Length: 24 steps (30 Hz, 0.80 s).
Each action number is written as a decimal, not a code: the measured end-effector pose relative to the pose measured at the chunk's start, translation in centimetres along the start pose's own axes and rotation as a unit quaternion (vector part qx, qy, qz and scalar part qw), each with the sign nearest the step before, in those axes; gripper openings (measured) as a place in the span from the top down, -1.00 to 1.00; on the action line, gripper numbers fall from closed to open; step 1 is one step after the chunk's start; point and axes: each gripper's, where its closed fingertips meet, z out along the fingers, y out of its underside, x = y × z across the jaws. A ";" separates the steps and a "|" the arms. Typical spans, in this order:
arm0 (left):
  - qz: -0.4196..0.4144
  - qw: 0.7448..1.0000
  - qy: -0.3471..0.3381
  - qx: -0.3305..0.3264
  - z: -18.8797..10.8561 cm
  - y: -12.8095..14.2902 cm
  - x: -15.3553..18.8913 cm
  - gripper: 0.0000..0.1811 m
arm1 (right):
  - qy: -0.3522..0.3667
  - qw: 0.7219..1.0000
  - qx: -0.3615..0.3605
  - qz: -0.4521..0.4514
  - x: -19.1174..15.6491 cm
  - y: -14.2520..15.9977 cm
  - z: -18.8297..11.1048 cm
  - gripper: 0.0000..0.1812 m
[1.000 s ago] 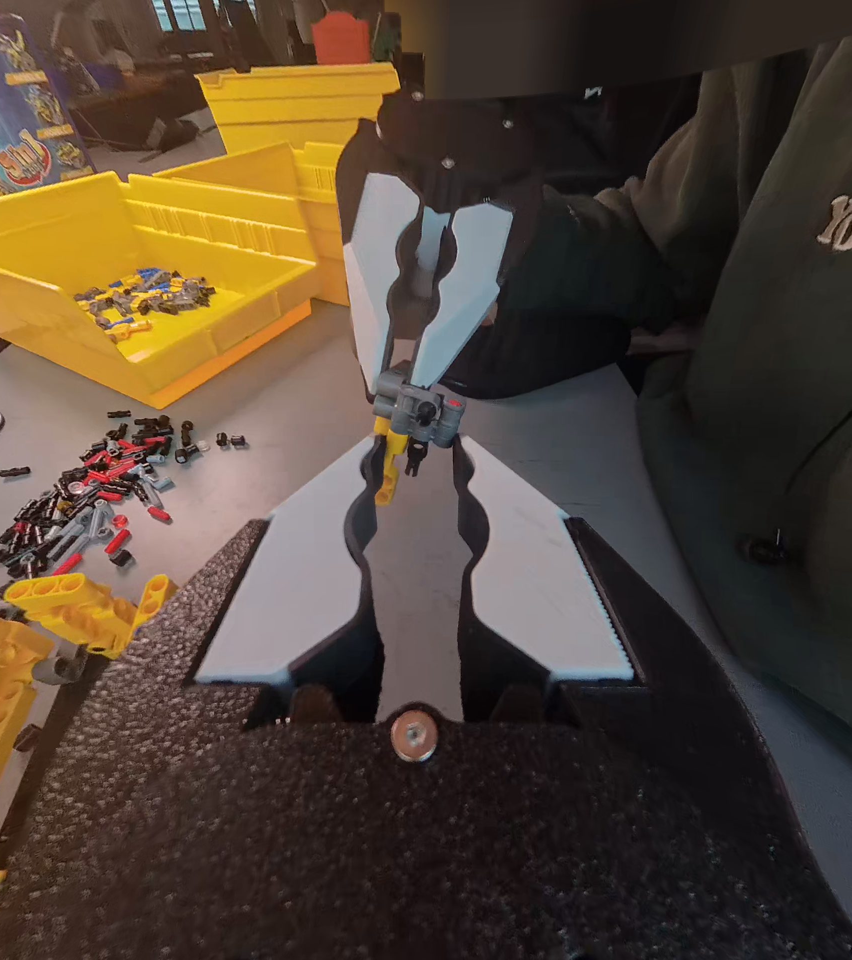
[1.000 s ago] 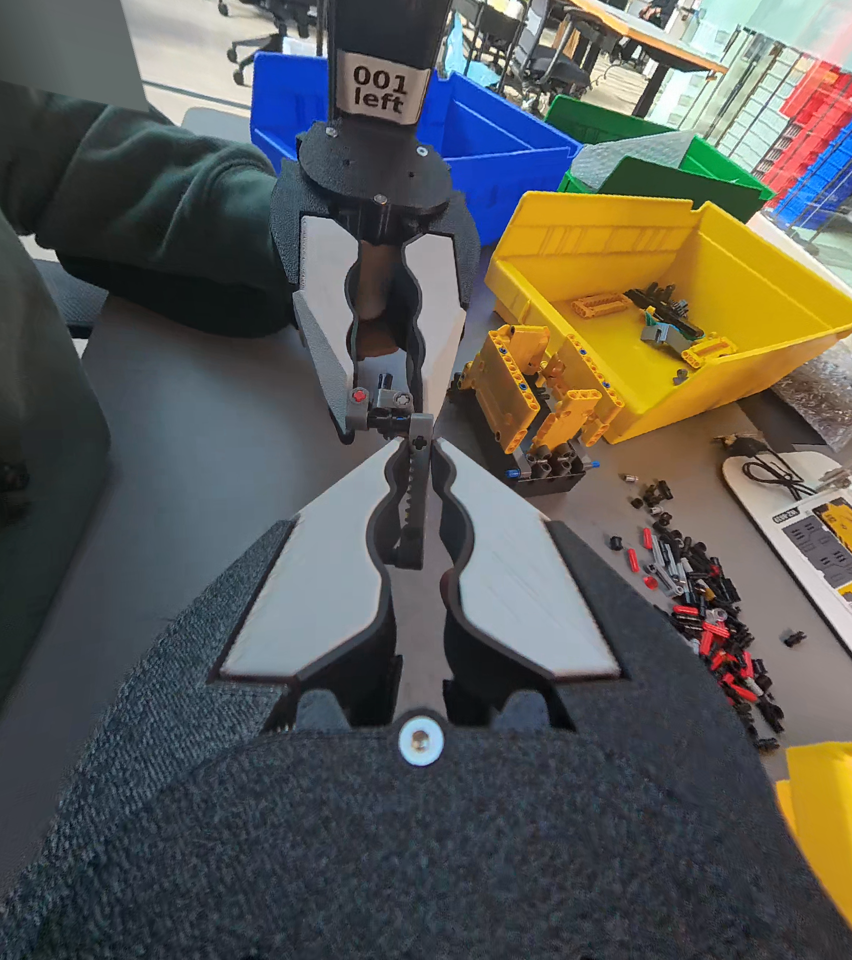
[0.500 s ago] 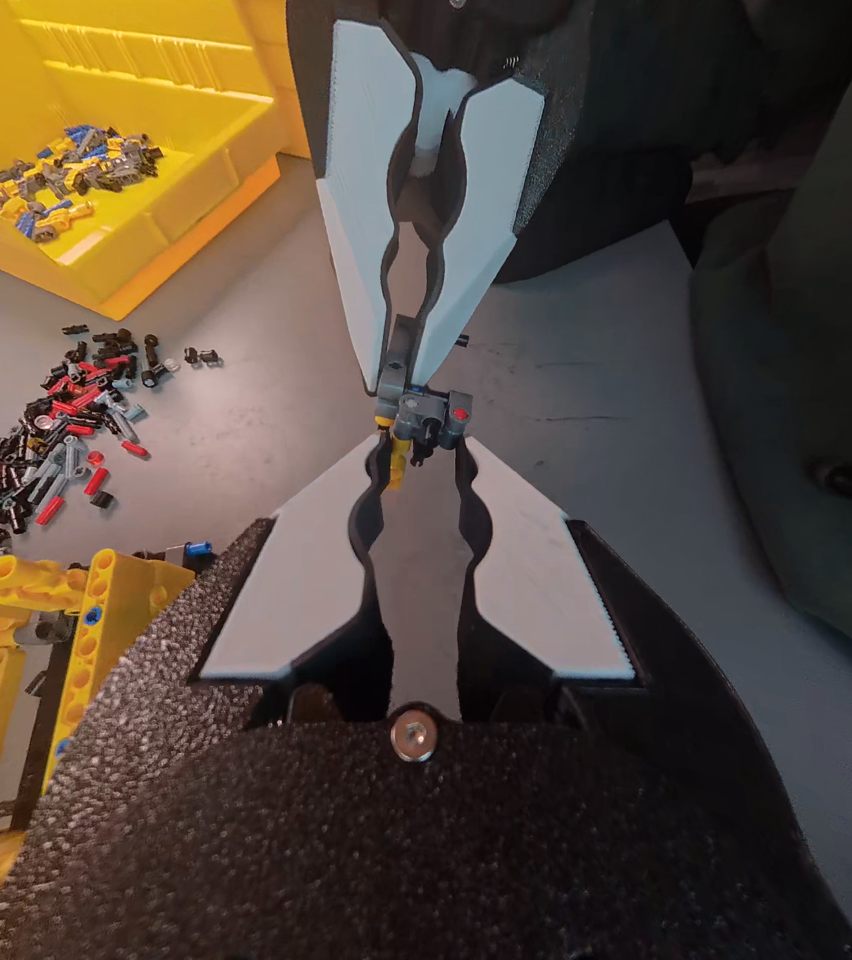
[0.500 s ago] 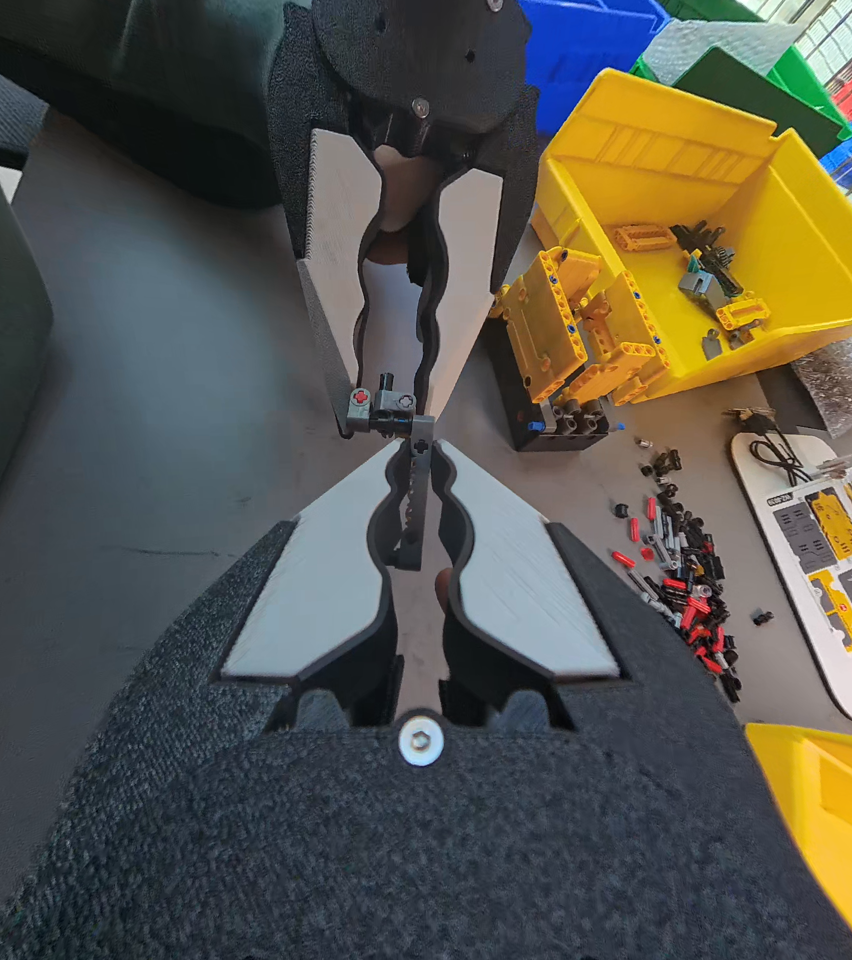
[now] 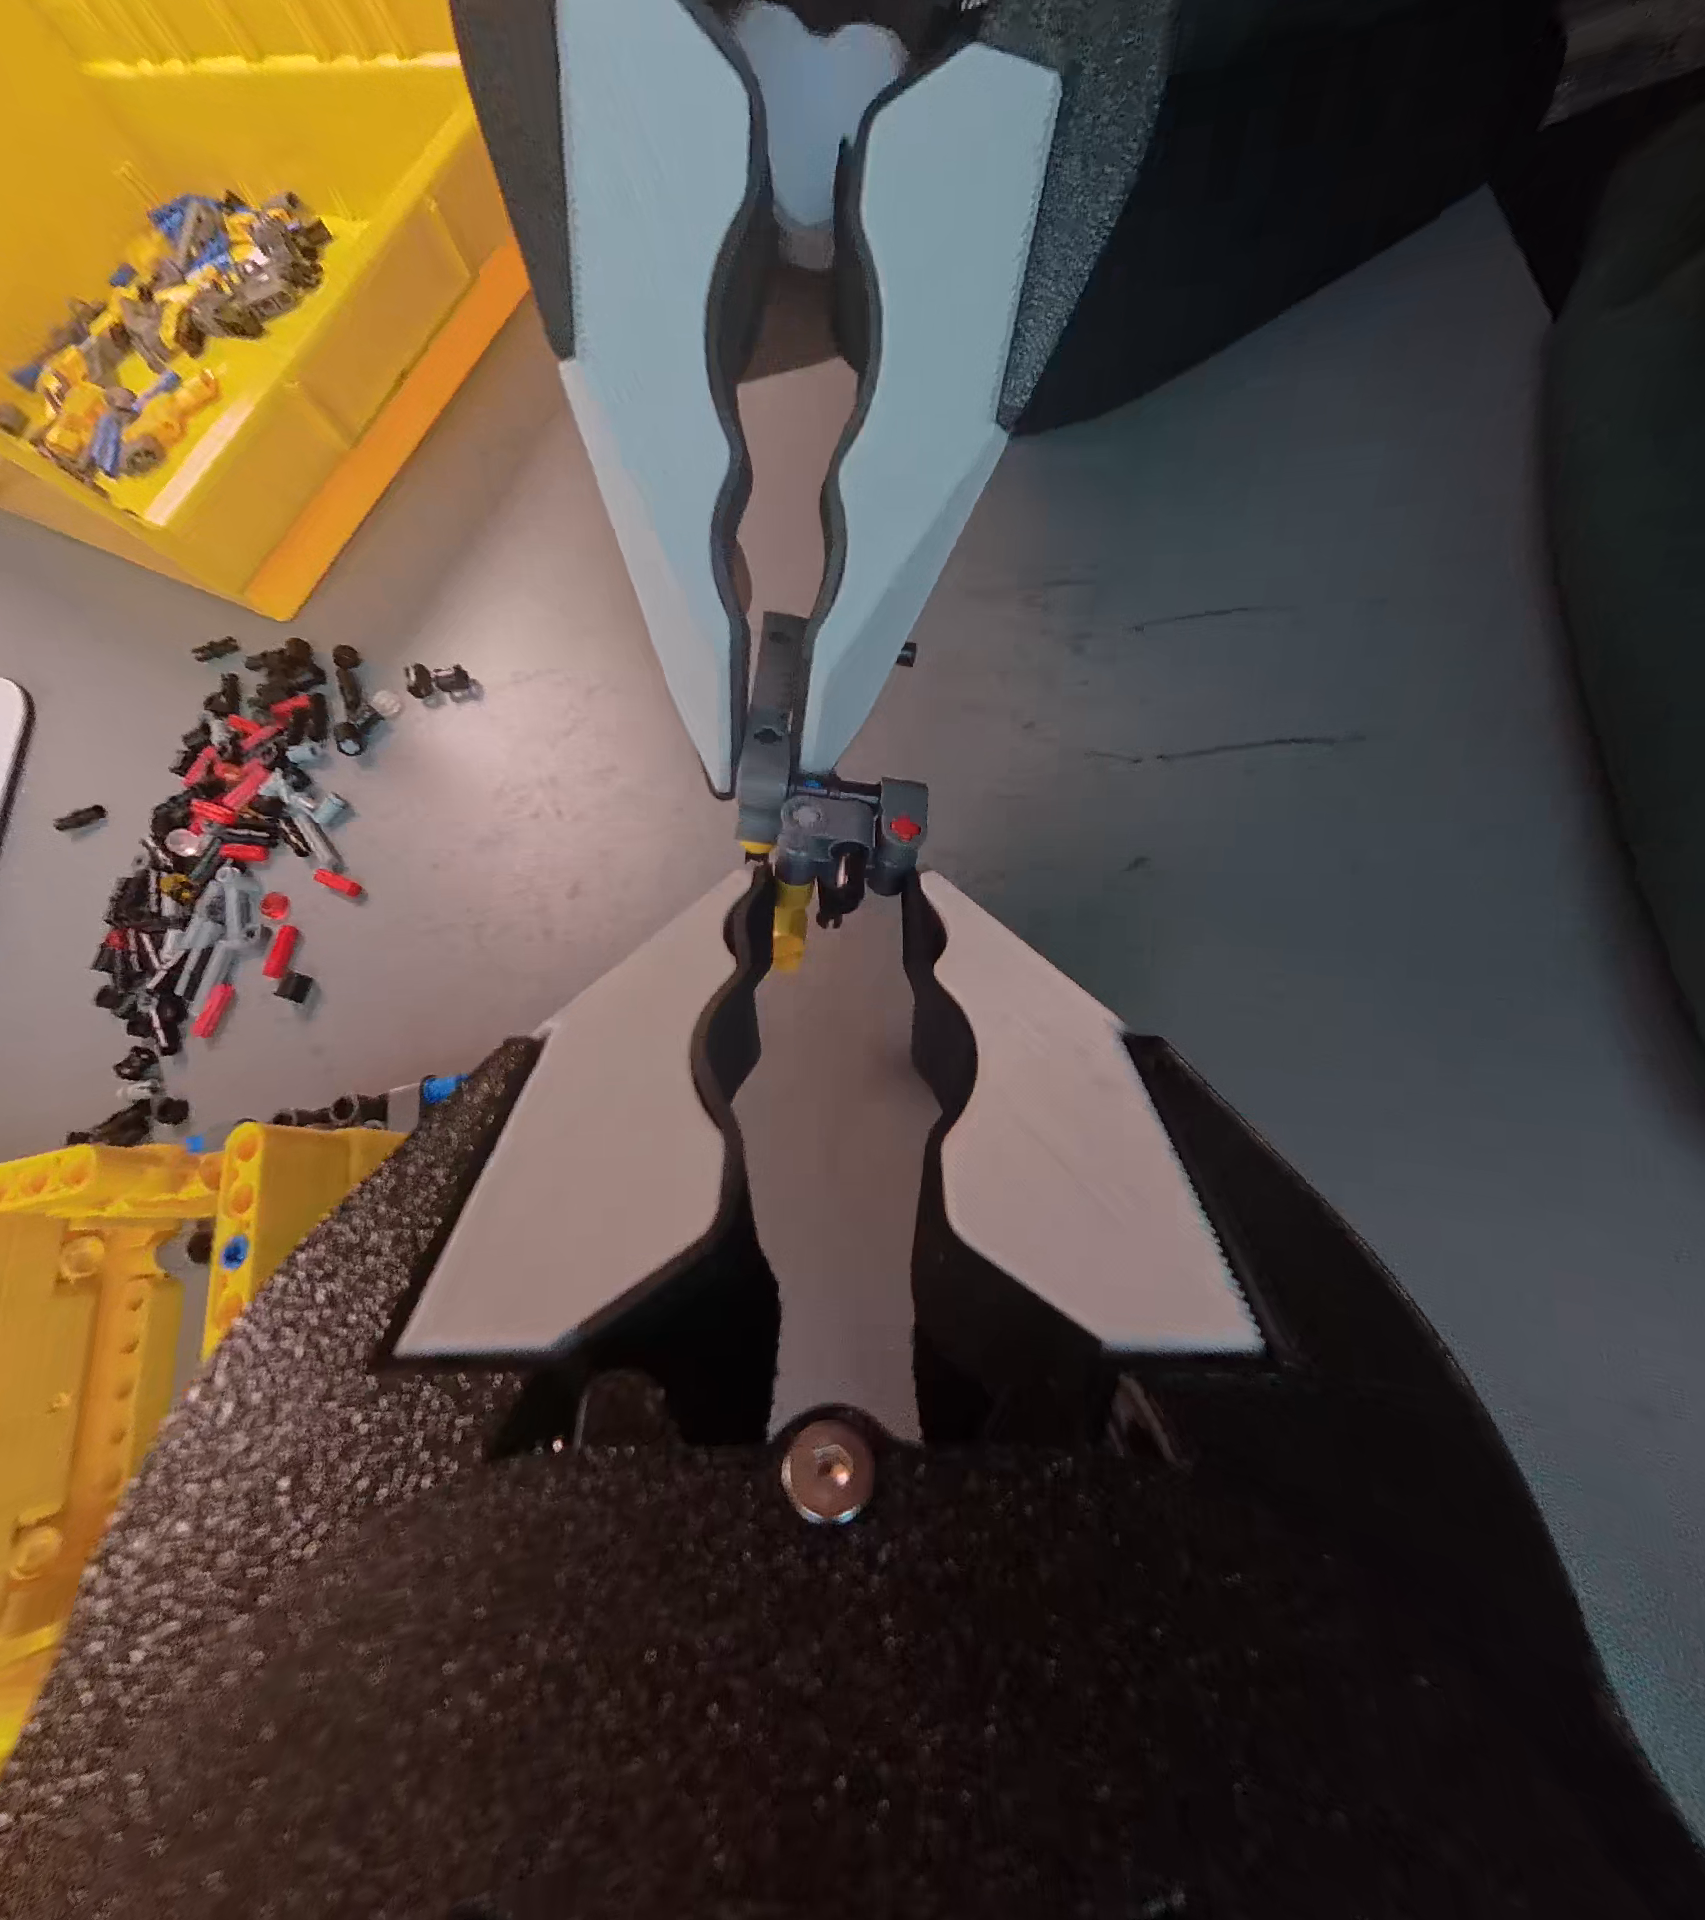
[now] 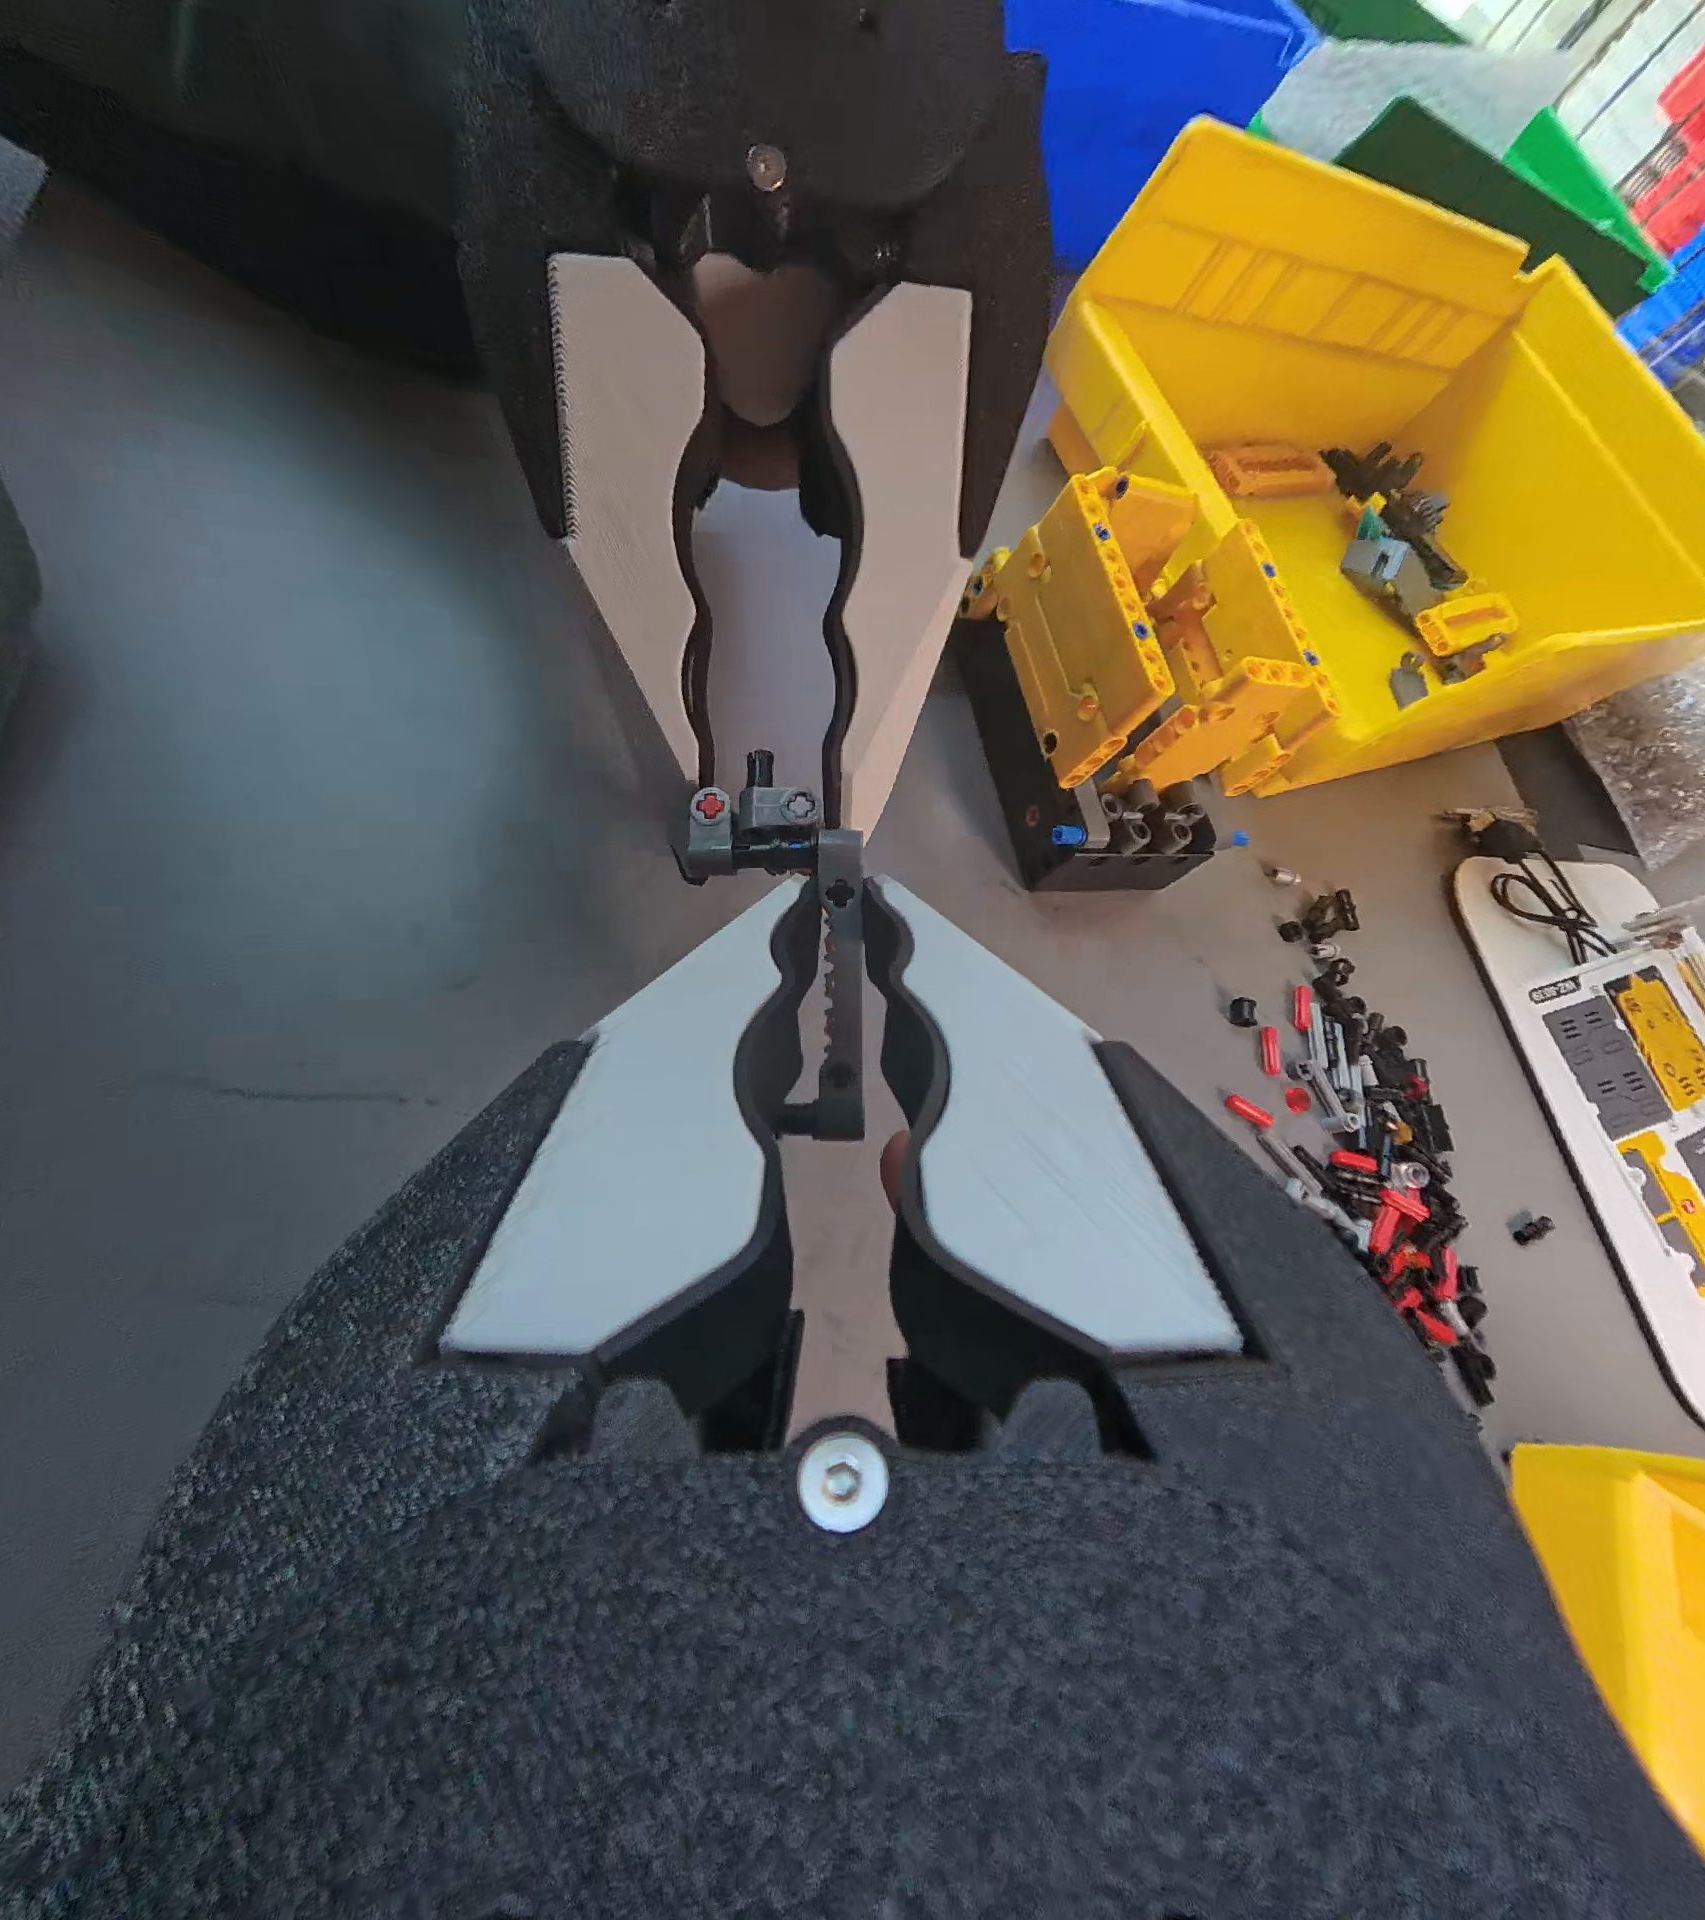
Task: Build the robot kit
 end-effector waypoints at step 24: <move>0.088 0.989 -0.102 0.062 -2.1 -3.1 -0.9 0.74 | 0.062 0.986 0.102 -0.113 1.0 -2.4 -1.0 0.87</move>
